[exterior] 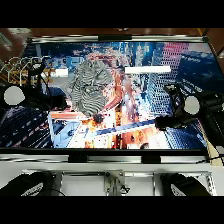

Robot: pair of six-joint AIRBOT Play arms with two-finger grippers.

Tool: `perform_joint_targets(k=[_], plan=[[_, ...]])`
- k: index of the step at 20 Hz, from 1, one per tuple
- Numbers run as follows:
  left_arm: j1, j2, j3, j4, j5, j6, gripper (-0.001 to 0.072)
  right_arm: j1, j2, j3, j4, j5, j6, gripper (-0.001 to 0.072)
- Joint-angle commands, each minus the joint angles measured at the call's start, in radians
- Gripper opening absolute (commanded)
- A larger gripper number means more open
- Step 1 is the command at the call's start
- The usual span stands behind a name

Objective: Fold the shirts.

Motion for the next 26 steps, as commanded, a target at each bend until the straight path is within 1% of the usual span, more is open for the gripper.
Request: perform_joint_targets(k=[1,14,15,17,19,20,22,24,25,26], plan=[[0.001,-0.001,0.0,0.0,0.0,0.0,0.0605,0.0,0.0,0.001,0.0,0.0,0.0,0.0531],[0.001,-0.001,0.0,0.0,0.0,0.0,0.0605,0.0,0.0,0.001,0.0,0.0,0.0,0.0531],[0.001,-0.001,0.0,0.0,0.0,0.0,0.0605,0.0,0.0,0.001,0.0,-0.012,0.0,0.0531],[0.001,-0.001,-0.001,0.0,0.004,0.0,0.0605,-0.004,-0.007,0.001,-0.022,-0.154,0.0,0.0531],[0.001,-0.008,-0.01,-0.005,0.165,-0.001,0.0605,-0.004,-0.007,0.001,-0.014,-0.275,0.003,0.0531],[0.0,-0.016,-0.01,-0.04,0.264,-0.001,0.0606,-0.004,-0.007,0.001,0.006,-0.309,0.019,0.0531],[0.0,-0.026,-0.009,-0.091,0.428,0.0,0.0606,-0.004,-0.007,0.002,0.091,-0.298,0.037,0.0531],[0.001,-0.025,-0.007,-0.091,0.514,0.0,0.0606,-0.004,-0.007,0.002,0.168,-0.301,0.037,0.0531],[0.0,-0.026,-0.007,-0.115,0.56,0.0,0.0606,-0.004,-0.007,0.002,0.195,-0.301,0.037,0.0531],[-0.004,-0.029,-0.007,-0.156,0.615,0.022,0.0606,-0.004,-0.007,0.002,0.214,-0.302,0.037,0.0531]])
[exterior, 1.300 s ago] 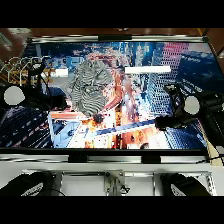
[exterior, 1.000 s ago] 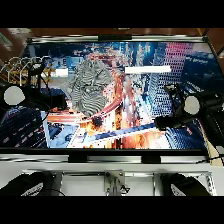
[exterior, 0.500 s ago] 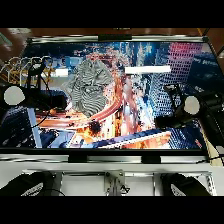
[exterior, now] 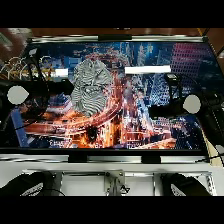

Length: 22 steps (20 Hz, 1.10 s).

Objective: Fold the shirts.

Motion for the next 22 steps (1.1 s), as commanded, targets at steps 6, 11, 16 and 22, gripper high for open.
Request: perform_joint_targets(k=[6,11,16,22], plan=[[-0.045,-0.006,0.0,-0.129,0.326,0.387,0.072,0.0,0.0,0.001,0.163,-0.079,0.01,0.0531],[0.006,-0.056,0.006,-0.034,0.369,0.306,0.0449,0.0,0.0,0.001,0.191,-0.102,0.068,0.0531],[0.164,-0.414,0.24,-0.124,0.18,0.27,0.056,0.0,0.0,0.001,0.242,-0.186,0.077,0.0531],[0.166,-0.787,0.562,-0.315,-0.14,0.337,0.0701,0.0,0.0,0.001,0.243,-0.187,0.078,0.0531]])
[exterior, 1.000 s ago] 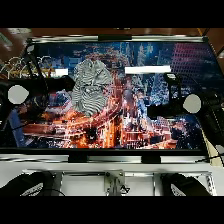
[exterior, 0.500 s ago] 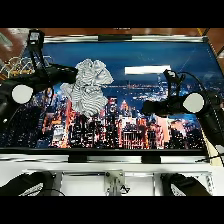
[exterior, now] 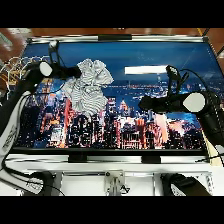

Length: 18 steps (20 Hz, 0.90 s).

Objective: Fold the shirts.

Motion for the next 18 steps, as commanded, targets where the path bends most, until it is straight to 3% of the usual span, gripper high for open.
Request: perform_joint_targets(k=[1,6,8,9,10,11,12,18], plan=[[0.009,-0.18,0.124,-0.156,-0.272,0.106,0.0701,-0.001,0.0,0.001,0.006,-0.005,0.003,0.0531],[0.004,-0.197,0.123,-0.16,-0.333,0.12,0.072,-0.001,0.0,0.001,0.005,-0.002,0.002,0.0531],[0.004,-0.215,0.122,-0.16,-0.344,0.071,0.072,-0.001,0.0,0.001,0.006,-0.002,0.002,0.0531],[0.003,-0.227,0.123,-0.161,-0.356,0.047,0.0685,-0.001,0.0,0.001,0.006,-0.002,0.002,0.0531],[0.002,-0.24,0.123,-0.164,-0.38,0.042,0.0482,-0.001,0.0,0.001,0.006,-0.002,0.002,0.0531],[-0.001,-0.248,0.122,-0.164,-0.415,0.046,0.0179,-0.001,0.0,0.001,0.006,-0.002,0.002,0.0531],[-0.007,-0.25,0.122,-0.164,-0.453,0.071,0.0064,-0.001,0.0,0.001,0.008,0.0,0.002,0.0531],[-0.136,-0.172,0.101,-0.165,-0.62,0.126,0.0061,-0.002,0.0,0.031,0.004,0.12,-0.01,0.0531]])
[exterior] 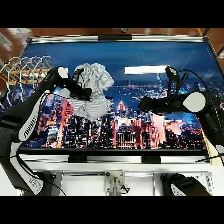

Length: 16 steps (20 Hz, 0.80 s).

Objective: Fold the shirts.

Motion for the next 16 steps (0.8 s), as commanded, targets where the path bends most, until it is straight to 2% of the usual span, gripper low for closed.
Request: perform_joint_targets(k=[1,5,8,11,12,13,14,16], plan=[[-0.108,0.068,-0.042,-0.006,-0.093,0.026,0.0061,-0.012,0.0,0.051,-0.005,0.113,-0.029,0.0531],[-0.293,0.202,-0.221,-0.026,-0.05,0.013,0.006,-0.113,0.0,0.212,-0.046,0.227,-0.086,0.0531],[-0.389,0.274,-0.354,-0.151,0.052,-0.014,0.006,-0.225,0.0,0.293,-0.092,0.246,-0.086,0.0531],[-0.441,0.295,-0.367,-0.225,0.138,-0.065,0.0072,-0.318,-0.002,0.299,-0.091,0.25,-0.087,0.0531],[-0.434,0.298,-0.349,-0.243,0.134,-0.072,0.0279,-0.329,-0.005,0.299,-0.091,0.259,-0.102,0.0533],[-0.414,0.307,-0.323,-0.238,0.119,-0.103,0.0636,-0.33,-0.009,0.298,-0.092,0.277,-0.13,0.0648],[-0.383,0.32,-0.297,-0.23,0.095,-0.109,0.0688,-0.329,-0.015,0.298,-0.086,0.299,-0.148,0.0666],[-0.295,0.366,-0.252,-0.156,0.019,-0.114,0.0676,-0.33,-0.026,0.298,-0.101,0.335,-0.17,0.0666]])
